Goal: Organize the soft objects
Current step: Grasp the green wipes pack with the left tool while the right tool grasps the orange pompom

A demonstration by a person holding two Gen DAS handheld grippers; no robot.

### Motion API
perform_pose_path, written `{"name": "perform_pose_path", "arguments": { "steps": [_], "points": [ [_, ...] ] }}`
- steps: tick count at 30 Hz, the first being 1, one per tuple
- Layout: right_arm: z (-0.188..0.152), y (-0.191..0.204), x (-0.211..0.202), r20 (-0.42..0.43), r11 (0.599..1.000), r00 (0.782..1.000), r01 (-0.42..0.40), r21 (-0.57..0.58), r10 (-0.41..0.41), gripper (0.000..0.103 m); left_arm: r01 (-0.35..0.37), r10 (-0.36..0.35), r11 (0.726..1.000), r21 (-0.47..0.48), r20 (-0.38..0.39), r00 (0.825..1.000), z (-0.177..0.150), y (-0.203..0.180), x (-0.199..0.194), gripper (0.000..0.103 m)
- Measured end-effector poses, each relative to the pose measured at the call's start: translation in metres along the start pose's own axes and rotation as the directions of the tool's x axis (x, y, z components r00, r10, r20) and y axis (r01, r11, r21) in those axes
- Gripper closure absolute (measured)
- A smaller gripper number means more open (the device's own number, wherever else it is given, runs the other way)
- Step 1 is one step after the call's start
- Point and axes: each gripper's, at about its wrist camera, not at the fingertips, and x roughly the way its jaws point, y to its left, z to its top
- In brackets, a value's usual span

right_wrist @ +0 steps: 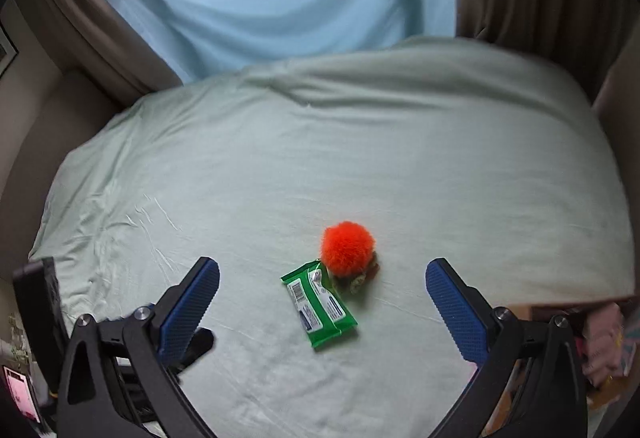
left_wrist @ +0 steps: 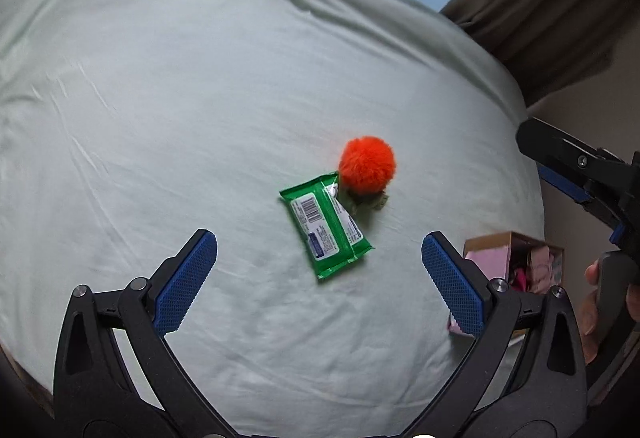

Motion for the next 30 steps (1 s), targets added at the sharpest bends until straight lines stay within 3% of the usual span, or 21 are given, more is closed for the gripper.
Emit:
{"name": "perform_pose_path", "arguments": {
  "steps": [5,12,16,22,26,30],
  "points": [
    [0.011,-0.011,0.062,-0.078,0.999,0.996,-0.042,0.006,0.043,0.007,0.005,-0.009,0.995,-0.096,-0.037,0.999,-0.001,0.002,0.065,0.002],
    [0.012,-0.035,0.139,-0.174,0.998,0.983,-0.058,0.024,0.061,0.008,-0.016,0.004,0.983,-0.185,-0.065,0.998,-0.014,0.002,0.135,0.010],
    [0.006,-0.045,0.169,-0.218,0.997,0.973,-0.070,0.022,0.073,0.019,-0.052,0.041,0.974,-0.219,-0.055,0.998,-0.024,0.001,0.157,0.021],
    [-0.002,-0.053,0.198,-0.254,0.996,0.963,-0.079,0.032,0.085,0.023,-0.079,0.066,0.975,-0.209,-0.070,0.995,-0.036,-0.005,0.178,0.031],
    [-0.006,-0.058,0.212,-0.276,0.995,0.956,-0.090,0.051,0.101,0.039,-0.068,0.058,0.975,-0.213,-0.056,0.997,-0.041,-0.008,0.183,0.035],
    [-0.014,-0.062,0.220,-0.285,0.994,0.953,-0.093,0.060,0.106,0.049,-0.065,0.057,0.982,-0.180,-0.048,0.997,-0.040,-0.013,0.189,0.051]
  ]
}}
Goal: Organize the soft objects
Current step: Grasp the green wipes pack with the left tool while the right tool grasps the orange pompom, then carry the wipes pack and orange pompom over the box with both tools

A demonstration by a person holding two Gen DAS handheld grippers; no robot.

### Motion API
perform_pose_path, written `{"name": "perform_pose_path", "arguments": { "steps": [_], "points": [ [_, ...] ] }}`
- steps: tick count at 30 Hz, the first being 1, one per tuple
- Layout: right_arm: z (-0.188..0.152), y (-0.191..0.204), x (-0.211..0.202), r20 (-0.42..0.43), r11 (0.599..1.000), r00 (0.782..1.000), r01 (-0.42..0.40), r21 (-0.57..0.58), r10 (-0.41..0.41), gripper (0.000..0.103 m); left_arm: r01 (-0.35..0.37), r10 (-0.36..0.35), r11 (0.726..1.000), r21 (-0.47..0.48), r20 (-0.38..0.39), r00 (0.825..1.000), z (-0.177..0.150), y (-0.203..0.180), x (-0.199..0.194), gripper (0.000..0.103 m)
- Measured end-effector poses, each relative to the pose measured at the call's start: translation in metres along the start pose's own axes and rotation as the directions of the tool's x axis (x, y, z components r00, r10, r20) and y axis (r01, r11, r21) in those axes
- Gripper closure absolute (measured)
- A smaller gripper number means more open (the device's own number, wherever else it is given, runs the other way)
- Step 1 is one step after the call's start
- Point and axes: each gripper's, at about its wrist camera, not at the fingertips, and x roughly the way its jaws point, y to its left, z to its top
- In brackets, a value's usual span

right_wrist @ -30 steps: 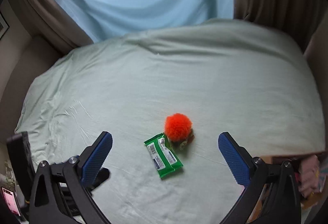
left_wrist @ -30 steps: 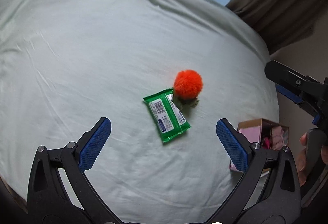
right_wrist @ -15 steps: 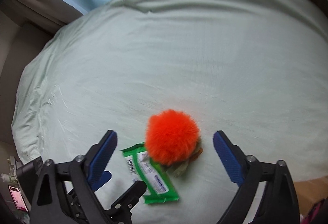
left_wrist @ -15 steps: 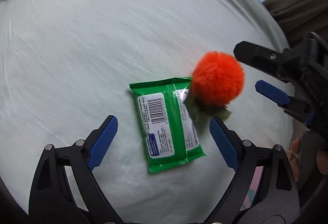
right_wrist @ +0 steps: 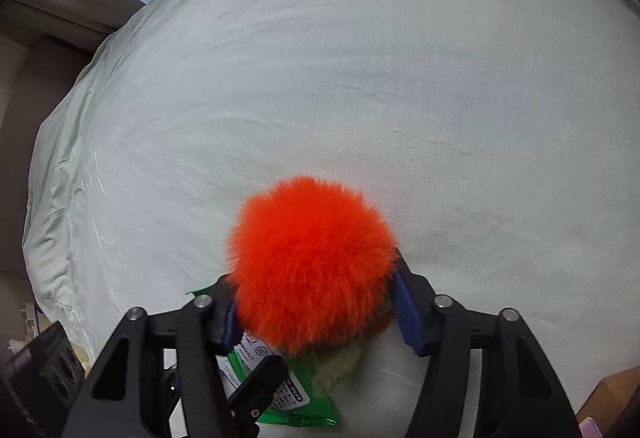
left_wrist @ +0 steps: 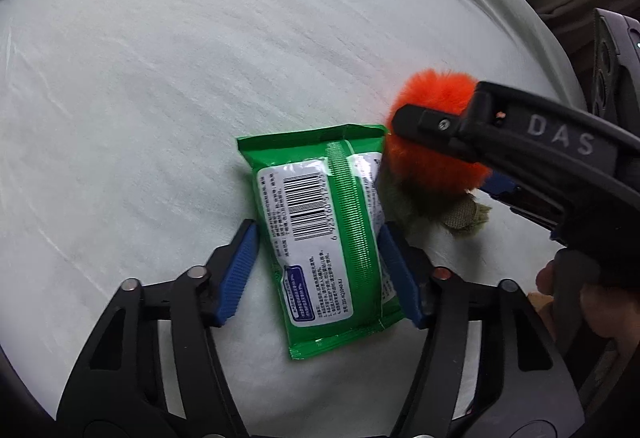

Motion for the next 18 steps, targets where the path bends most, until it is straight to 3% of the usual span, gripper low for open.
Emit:
{"name": "perform_pose_path", "arguments": {
  "steps": [5,13,18],
  "points": [
    [0.000,-0.003,-0.001,0.015,1.000,1.000,-0.001,0.000,0.001,0.066,-0.004,0.004,1.000,0.013,-0.008,1.000,0.002,-0.010,0.003,0.059],
    [-0.005,-0.005,-0.010,0.039,1.000,0.999,-0.012,-0.001,0.012,0.068,-0.007,0.007,0.999,0.039,-0.013,1.000,0.022,-0.020,-0.008,0.070],
    [-0.010,-0.001,-0.026,0.059,1.000,0.998,-0.007,0.008,0.007,0.069,-0.008,0.008,0.999,0.035,-0.001,1.000,0.025,-0.025,-0.022,0.070]
  ]
}}
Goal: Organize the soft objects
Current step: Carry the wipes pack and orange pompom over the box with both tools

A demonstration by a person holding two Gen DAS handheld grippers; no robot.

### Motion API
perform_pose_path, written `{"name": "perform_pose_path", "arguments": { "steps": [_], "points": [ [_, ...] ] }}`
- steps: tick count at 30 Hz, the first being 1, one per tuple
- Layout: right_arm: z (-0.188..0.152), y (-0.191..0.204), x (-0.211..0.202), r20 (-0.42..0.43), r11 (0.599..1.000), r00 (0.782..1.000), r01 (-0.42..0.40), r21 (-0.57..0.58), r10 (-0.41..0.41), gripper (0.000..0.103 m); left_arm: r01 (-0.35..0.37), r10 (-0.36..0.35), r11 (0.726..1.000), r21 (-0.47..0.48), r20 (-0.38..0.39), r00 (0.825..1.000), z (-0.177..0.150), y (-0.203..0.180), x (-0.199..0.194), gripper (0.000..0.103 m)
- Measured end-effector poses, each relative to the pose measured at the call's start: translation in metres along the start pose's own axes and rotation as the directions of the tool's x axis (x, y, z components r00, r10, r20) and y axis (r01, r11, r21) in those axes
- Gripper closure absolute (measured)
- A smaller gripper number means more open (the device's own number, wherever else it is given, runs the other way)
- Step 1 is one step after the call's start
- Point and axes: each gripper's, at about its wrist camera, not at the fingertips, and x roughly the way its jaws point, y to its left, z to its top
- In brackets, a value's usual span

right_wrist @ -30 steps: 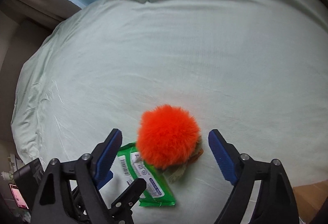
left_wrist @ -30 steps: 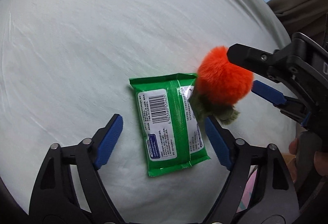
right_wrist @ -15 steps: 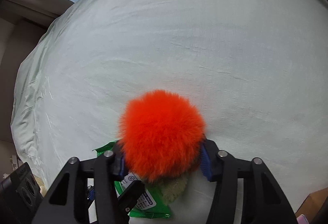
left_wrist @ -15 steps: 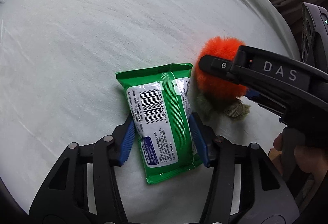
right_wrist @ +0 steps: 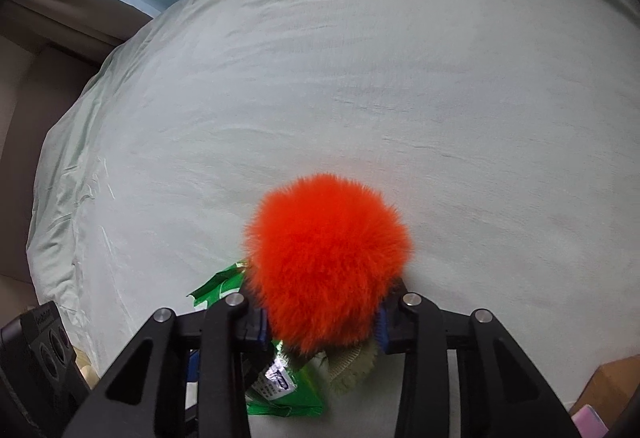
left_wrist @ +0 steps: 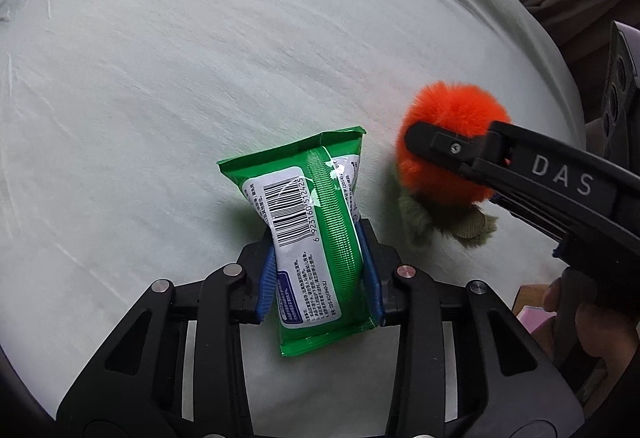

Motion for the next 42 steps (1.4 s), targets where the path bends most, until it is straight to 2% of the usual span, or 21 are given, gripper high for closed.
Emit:
{"name": "perform_pose_path", "arguments": {
  "steps": [9,18,22,29,35,42],
  "points": [
    [-0.011,0.015,-0.060,0.080,1.000,0.997,0.016,0.011,-0.017,0.069,0.022,-0.026,0.999,0.046,0.079,0.997,0.003,-0.014,-0.062,0.071],
    [-0.040,0.053,-0.158,0.206,0.999,0.978,0.029,-0.033,-0.022,0.068,0.040,-0.064,0.991,0.131,0.185,0.981,-0.009,-0.024,-0.170,0.070],
    [-0.059,0.067,-0.203,0.260,0.999,0.966,0.020,-0.037,-0.010,0.068,0.042,-0.080,0.984,0.175,0.220,0.972,-0.023,-0.029,-0.221,0.071],
    [-0.101,0.077,-0.272,0.339,0.998,0.941,0.020,-0.053,0.000,0.068,0.054,-0.126,0.965,0.255,0.276,0.953,-0.058,-0.061,-0.296,0.070],
    [-0.137,0.053,-0.319,0.378,0.998,0.926,0.040,-0.053,-0.017,0.068,0.093,-0.184,0.951,0.293,0.299,0.936,-0.098,-0.110,-0.325,0.070],
    [-0.170,-0.013,-0.358,0.394,0.996,0.916,0.086,0.000,-0.079,0.068,0.134,-0.233,0.925,0.355,0.255,0.938,-0.136,-0.183,-0.308,0.070]
  ]
}}
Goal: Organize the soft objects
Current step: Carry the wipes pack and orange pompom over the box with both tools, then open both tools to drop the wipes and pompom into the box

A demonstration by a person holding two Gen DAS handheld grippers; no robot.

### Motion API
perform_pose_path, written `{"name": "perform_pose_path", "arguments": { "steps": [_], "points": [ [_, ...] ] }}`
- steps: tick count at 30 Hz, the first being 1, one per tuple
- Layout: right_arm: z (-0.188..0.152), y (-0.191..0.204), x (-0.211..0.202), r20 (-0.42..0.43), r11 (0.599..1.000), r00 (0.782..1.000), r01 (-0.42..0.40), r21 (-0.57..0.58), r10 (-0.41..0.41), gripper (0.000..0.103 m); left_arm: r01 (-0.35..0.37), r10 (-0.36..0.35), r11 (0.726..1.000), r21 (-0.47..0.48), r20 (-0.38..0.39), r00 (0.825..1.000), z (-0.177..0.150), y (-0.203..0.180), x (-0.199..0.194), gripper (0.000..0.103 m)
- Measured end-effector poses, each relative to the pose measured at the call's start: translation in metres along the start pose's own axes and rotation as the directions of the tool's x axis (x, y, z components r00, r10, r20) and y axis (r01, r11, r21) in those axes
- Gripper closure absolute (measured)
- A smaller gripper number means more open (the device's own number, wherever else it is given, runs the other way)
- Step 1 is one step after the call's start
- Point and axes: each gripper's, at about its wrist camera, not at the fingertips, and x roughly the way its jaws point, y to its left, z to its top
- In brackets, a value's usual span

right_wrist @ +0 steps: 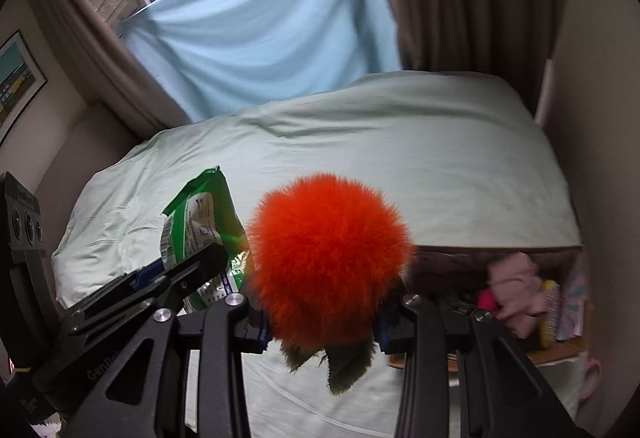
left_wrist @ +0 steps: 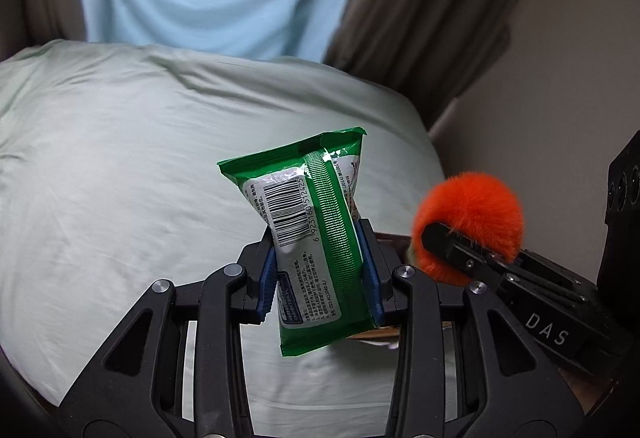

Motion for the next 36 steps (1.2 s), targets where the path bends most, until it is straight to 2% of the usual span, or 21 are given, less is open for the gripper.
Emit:
{"name": "perform_pose_path", "arguments": {
  "steps": [6,10,14,18,26,29,33,34,35,36],
  "points": [
    [-0.011,-0.078,-0.008,-0.024,0.995,0.998,0.065,0.074,-0.063,0.069,0.047,-0.044,0.998,0.042,-0.073,0.996,-0.016,-0.062,0.048,0.070],
    [-0.018,-0.128,-0.005,-0.047,0.987,0.994,0.108,0.123,-0.103,0.069,0.074,-0.063,0.995,0.069,-0.141,0.988,-0.028,-0.099,0.090,0.070],
    [-0.023,-0.172,0.004,-0.074,0.976,0.989,0.138,0.170,-0.127,0.068,0.077,-0.056,0.992,0.098,-0.201,0.978,-0.039,-0.123,0.133,0.070],
    [-0.030,-0.212,0.019,-0.113,0.962,0.984,0.157,0.224,-0.135,0.068,0.052,-0.025,0.994,0.096,-0.263,0.965,-0.049,-0.127,0.172,0.070],
    [-0.059,-0.233,0.054,-0.200,0.956,0.976,0.134,0.262,-0.082,0.068,-0.021,0.078,0.988,0.154,-0.374,0.924,-0.076,-0.104,0.226,0.070],
    [-0.073,-0.233,0.065,-0.238,0.958,0.969,0.129,0.256,-0.067,0.068,-0.041,0.106,0.984,0.176,-0.382,0.918,-0.078,-0.099,0.232,0.070],
    [-0.086,-0.231,0.073,-0.270,0.964,0.960,0.135,0.229,-0.070,0.068,-0.011,0.092,0.980,0.198,-0.407,0.909,-0.079,-0.102,0.240,0.069],
    [-0.088,-0.230,0.073,-0.269,0.966,0.960,0.136,0.218,-0.075,0.062,-0.009,0.094,0.978,0.206,-0.407,0.909,-0.077,-0.101,0.238,0.063],
    [-0.090,-0.231,0.074,-0.269,0.969,0.960,0.133,0.207,-0.074,0.060,-0.008,0.098,0.977,0.215,-0.410,0.907,-0.074,-0.101,0.240,0.054],
    [-0.094,-0.229,0.075,-0.274,0.975,0.959,0.125,0.186,-0.071,0.054,-0.006,0.098,0.976,0.217,-0.415,0.905,-0.072,-0.102,0.242,0.022]
  ]
}}
